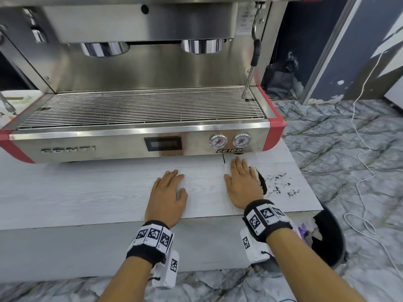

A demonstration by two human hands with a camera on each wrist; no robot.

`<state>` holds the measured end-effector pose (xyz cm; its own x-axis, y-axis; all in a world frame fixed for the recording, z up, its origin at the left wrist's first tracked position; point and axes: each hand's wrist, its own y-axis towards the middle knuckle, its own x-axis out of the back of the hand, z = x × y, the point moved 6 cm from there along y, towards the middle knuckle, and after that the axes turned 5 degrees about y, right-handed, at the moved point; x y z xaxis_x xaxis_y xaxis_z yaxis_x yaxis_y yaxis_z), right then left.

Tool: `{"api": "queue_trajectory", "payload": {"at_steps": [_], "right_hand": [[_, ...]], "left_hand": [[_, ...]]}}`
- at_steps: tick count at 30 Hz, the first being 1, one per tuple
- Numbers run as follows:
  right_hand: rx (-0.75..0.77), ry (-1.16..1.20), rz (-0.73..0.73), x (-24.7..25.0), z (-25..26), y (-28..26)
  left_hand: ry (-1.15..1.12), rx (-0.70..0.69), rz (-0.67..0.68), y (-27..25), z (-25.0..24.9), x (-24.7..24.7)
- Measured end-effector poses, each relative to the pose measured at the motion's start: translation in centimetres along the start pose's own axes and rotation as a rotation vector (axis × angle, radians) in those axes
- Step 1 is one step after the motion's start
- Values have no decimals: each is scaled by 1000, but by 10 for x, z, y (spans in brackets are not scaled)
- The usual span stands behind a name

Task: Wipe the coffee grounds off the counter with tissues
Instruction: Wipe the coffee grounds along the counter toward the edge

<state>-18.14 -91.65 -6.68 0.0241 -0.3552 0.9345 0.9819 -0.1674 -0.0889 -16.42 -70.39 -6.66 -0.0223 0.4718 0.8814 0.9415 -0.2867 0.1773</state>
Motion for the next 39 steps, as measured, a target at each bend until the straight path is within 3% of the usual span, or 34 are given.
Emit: {"api": "queue_trajectory", "payload": {"at_steps": [7,18,26,32,39], "right_hand": [[165,-25,48,-21,39,2],[62,24,1,-3,5,-1],[277,8,14,-27,60,-29],[271,-83,-38,-31,40,-37],[131,-17,-35,-12,9,-42]], "left_hand": [[17,16,2,0,0,0],[-6,22,-13,-1,1,1],[8,10,-23,0,0,0],[0,4,-9,0,0,0],[1,1,20,-2,0,0]]}}
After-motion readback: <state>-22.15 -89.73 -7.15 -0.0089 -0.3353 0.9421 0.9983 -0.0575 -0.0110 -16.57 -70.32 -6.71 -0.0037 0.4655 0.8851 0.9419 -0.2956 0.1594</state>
